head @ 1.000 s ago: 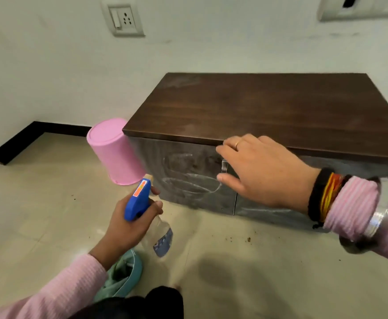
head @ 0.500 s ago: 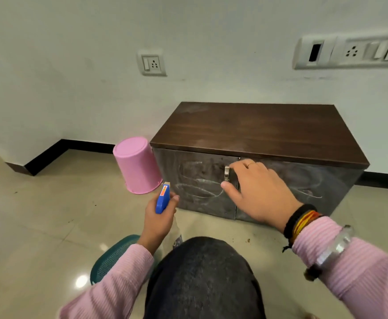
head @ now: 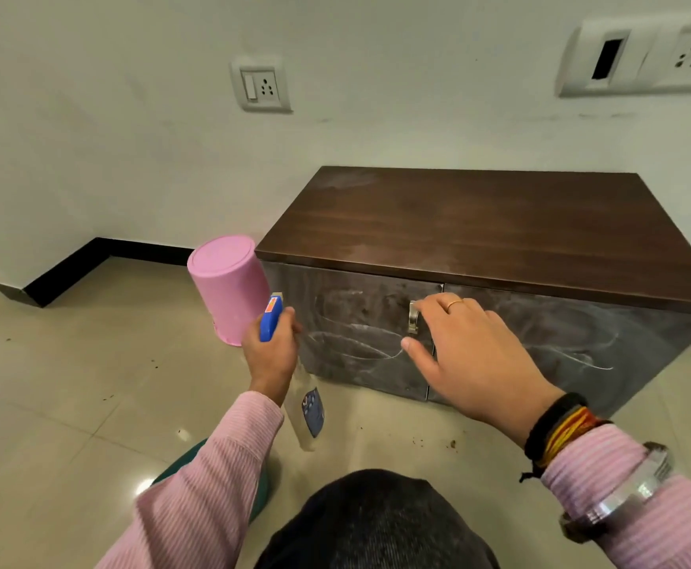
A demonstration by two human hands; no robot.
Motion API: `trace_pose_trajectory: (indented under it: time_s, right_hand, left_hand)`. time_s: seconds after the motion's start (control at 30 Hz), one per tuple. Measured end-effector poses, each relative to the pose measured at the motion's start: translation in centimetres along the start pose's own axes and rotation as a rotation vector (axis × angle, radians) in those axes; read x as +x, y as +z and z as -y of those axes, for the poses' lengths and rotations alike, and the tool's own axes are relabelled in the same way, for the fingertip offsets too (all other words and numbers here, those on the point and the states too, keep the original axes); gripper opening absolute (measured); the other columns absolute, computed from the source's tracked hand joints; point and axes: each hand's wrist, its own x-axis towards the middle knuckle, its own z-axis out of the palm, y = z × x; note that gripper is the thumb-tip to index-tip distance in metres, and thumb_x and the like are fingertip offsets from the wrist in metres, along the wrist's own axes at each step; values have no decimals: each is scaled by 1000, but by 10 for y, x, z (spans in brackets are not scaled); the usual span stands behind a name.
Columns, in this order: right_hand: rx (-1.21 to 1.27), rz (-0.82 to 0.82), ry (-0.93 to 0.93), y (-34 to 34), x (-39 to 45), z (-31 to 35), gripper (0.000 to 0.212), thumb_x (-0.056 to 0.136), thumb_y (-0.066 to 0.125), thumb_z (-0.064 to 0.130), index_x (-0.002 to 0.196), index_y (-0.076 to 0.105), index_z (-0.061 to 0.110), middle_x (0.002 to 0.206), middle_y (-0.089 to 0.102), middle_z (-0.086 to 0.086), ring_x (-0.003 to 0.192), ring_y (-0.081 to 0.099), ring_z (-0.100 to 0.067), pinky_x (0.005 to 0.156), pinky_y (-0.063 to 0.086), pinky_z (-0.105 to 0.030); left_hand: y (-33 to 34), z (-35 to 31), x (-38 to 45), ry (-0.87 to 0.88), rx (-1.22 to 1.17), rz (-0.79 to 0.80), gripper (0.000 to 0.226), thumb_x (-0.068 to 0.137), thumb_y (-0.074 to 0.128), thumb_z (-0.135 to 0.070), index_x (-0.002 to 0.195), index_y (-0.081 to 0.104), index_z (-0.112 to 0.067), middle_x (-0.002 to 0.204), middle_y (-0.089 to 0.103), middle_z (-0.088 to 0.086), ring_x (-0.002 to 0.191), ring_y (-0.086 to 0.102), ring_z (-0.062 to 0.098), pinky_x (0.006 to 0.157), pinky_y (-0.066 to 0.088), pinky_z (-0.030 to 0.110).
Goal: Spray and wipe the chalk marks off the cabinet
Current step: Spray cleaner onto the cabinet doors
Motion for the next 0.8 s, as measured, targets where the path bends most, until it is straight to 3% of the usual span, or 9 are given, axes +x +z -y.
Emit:
trace_pose_trajectory:
  time_s: [0.17, 0.3, 0.53, 0.67, 0.73, 0.8]
  right_hand:
    - [-25, 17, -107, 13, 16, 20, 49, 99, 39, 50, 139, 43, 21, 143, 47, -1, 127, 46, -24, 102, 40, -41]
    - [-35, 46, -141, 27, 24, 32, 52, 99, 42, 48, 143, 40, 21, 149, 42, -3, 132, 42, -25, 106, 37, -41]
    - [-7, 72, -101, 48, 18, 30, 56, 99, 43, 47, 149, 34, 22, 154, 37, -1, 138, 37, -21, 110, 33, -39]
    - [21, 80, -19, 56, 8, 15, 54, 99, 43, 45, 148, 35, 23, 154, 37, 0, 139, 36, -20, 113, 34, -39]
    - [12, 91, -1, 58, 5, 6, 54, 99, 42, 46, 148, 35, 23, 154, 37, 0, 138, 37, -20, 112, 35, -40]
    - [9, 99, 9, 60, 3, 1, 53, 100, 40, 46, 147, 36, 22, 153, 38, 0, 138, 38, -20, 112, 36, -40]
  left_hand:
    - [1, 8, -6, 38, 74, 43, 38, 83, 65, -31, 81, 65, 7, 64, 62, 9, 57, 56, 16, 56, 50, 31]
    - [-2, 24, -29, 130, 124, 126, 37, 86, 67, -34, 84, 63, 3, 73, 63, 24, 61, 55, 21, 58, 52, 43]
    - [6, 38, -59, 211, 289, 198, 37, 92, 63, -32, 63, 56, -11, 55, 56, 7, 49, 47, 22, 51, 47, 40]
    - [17, 37, -80, 219, 268, 322, 26, 95, 64, -27, 72, 59, -17, 57, 54, 4, 51, 47, 12, 52, 48, 32]
    - [12, 42, -84, 179, 232, 323, 22, 95, 65, -26, 76, 61, -17, 58, 56, 1, 53, 53, 18, 54, 52, 36]
    - [0, 47, -80, 102, 218, 239, 20, 93, 67, -27, 79, 65, -13, 67, 65, 10, 60, 61, 31, 58, 55, 44]
